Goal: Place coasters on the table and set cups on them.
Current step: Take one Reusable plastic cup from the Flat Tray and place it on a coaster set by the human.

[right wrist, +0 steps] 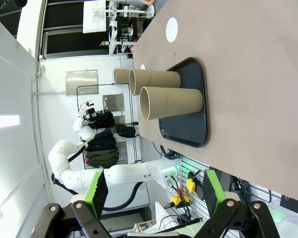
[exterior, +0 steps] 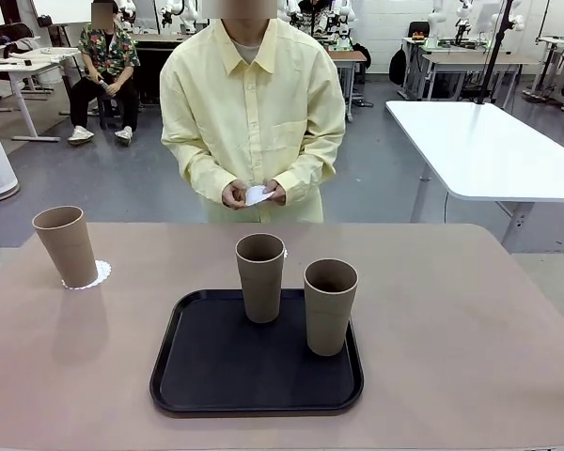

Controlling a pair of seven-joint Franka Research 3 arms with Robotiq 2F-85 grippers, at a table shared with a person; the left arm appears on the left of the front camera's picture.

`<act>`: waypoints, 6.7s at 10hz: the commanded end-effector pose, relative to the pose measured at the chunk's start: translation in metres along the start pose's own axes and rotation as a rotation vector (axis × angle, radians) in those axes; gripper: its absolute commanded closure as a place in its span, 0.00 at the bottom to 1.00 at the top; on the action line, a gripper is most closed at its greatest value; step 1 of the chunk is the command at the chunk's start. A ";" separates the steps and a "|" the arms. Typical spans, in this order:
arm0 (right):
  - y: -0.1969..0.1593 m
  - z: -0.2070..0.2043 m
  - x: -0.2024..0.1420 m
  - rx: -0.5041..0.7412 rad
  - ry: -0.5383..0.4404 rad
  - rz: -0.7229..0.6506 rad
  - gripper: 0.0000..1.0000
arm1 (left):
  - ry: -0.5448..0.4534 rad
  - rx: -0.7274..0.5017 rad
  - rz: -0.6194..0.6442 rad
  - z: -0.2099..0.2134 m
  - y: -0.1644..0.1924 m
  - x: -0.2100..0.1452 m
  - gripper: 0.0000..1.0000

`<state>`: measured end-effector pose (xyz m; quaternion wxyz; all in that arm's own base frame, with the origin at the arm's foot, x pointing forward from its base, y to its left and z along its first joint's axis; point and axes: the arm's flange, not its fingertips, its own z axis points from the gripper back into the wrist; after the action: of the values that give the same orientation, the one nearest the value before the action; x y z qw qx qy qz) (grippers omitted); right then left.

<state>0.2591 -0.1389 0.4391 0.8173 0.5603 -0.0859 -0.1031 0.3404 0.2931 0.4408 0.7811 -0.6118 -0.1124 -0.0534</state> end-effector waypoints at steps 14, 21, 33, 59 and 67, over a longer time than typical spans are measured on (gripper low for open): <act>0.000 0.001 0.000 0.011 0.000 -0.002 0.00 | 0.034 0.412 -0.287 -0.042 -0.122 0.025 0.00; 0.000 0.001 0.000 0.011 0.000 -0.002 0.00 | 0.341 0.672 -0.760 -0.233 -0.189 0.036 0.00; 0.000 0.001 0.000 0.011 0.000 -0.002 0.00 | 0.592 0.879 -0.976 -0.338 -0.167 0.058 0.00; 0.000 0.001 0.000 0.011 0.000 -0.002 0.00 | 0.129 0.067 -1.358 -0.445 -0.022 0.037 0.00; 0.000 0.001 0.000 0.011 0.000 -0.002 0.00 | -0.040 -0.021 -1.330 -0.481 0.050 0.033 0.00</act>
<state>0.2589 -0.1391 0.4391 0.8177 0.5596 -0.0862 -0.1039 0.4252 -0.1499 0.2966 0.5710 -0.4246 -0.4811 -0.5122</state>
